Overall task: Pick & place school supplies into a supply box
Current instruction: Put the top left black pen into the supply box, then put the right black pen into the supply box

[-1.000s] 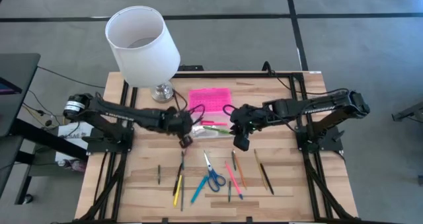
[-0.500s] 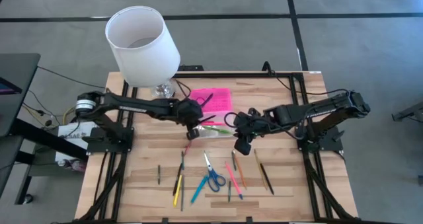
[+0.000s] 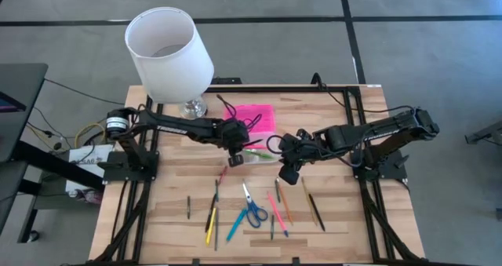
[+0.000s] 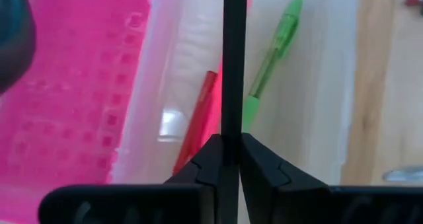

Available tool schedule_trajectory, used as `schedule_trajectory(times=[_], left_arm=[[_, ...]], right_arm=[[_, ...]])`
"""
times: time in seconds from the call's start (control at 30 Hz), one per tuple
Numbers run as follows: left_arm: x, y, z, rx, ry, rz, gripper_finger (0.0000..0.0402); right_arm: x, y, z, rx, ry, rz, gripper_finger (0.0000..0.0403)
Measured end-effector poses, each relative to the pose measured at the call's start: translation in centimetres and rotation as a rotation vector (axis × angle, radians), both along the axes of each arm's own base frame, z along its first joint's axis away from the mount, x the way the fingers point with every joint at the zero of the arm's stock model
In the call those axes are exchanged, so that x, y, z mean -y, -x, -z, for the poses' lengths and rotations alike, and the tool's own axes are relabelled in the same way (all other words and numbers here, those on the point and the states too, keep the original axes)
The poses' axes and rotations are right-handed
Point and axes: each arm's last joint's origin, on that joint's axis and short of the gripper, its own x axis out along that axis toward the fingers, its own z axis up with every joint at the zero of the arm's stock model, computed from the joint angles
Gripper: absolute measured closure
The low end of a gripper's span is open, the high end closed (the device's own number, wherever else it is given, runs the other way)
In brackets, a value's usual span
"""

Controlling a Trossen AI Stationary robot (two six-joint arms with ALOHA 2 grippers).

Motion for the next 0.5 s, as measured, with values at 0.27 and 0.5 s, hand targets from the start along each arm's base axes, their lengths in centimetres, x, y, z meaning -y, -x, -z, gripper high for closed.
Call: schedule_trajectory(times=[0.27, 0.5], left_arm=[[-0.25, 0.10, 0.04, -0.006, 0.007, -0.006, 0.0305], [-0.17, -0.03, -0.25, 0.004, 0.071, -0.030, 0.0253]], right_arm=[[0.09, -0.01, 0.00, -0.002, 0.004, -0.003, 0.0321], [0.12, 0.27, 0.17, -0.032, -0.007, 0.024, 0.0321]])
